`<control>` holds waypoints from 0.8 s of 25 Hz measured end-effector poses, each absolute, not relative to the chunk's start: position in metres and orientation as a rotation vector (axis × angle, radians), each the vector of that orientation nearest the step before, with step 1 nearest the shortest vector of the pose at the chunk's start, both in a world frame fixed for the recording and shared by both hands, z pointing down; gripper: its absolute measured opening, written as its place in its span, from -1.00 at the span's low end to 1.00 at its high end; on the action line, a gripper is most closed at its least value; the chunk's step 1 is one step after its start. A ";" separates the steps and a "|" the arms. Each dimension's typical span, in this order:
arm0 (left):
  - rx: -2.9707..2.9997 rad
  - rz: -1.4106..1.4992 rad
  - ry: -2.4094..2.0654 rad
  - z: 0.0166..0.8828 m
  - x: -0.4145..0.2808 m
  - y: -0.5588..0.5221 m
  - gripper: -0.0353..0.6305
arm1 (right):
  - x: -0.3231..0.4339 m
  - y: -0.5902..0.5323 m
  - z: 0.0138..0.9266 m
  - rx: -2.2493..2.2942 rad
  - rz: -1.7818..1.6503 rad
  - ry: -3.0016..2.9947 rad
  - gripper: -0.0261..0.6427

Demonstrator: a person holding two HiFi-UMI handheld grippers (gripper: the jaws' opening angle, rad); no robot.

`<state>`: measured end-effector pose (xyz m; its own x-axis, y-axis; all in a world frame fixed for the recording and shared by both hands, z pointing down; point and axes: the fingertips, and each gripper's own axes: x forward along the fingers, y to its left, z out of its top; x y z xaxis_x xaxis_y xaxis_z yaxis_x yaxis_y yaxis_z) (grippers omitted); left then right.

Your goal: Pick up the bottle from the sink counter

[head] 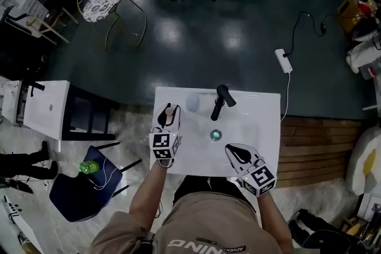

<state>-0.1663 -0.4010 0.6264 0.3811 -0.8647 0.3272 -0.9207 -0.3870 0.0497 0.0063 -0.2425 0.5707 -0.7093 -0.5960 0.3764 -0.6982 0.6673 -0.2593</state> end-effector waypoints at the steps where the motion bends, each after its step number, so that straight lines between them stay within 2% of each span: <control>1: 2.419 0.354 -1.583 0.620 -0.164 -0.396 -0.52 | 0.005 -0.241 0.568 1.031 0.562 -2.633 -0.89; 20: 2.546 0.281 -1.479 0.484 -0.128 -0.321 -0.52 | 0.035 -0.244 0.512 1.061 0.366 -2.732 -0.89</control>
<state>-0.1283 -0.3207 0.4844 0.4864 -0.8360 0.2539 -0.8709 -0.4875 0.0632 0.0351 -0.2442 0.5122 -0.7264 -0.6357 0.2610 -0.6820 0.7135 -0.1603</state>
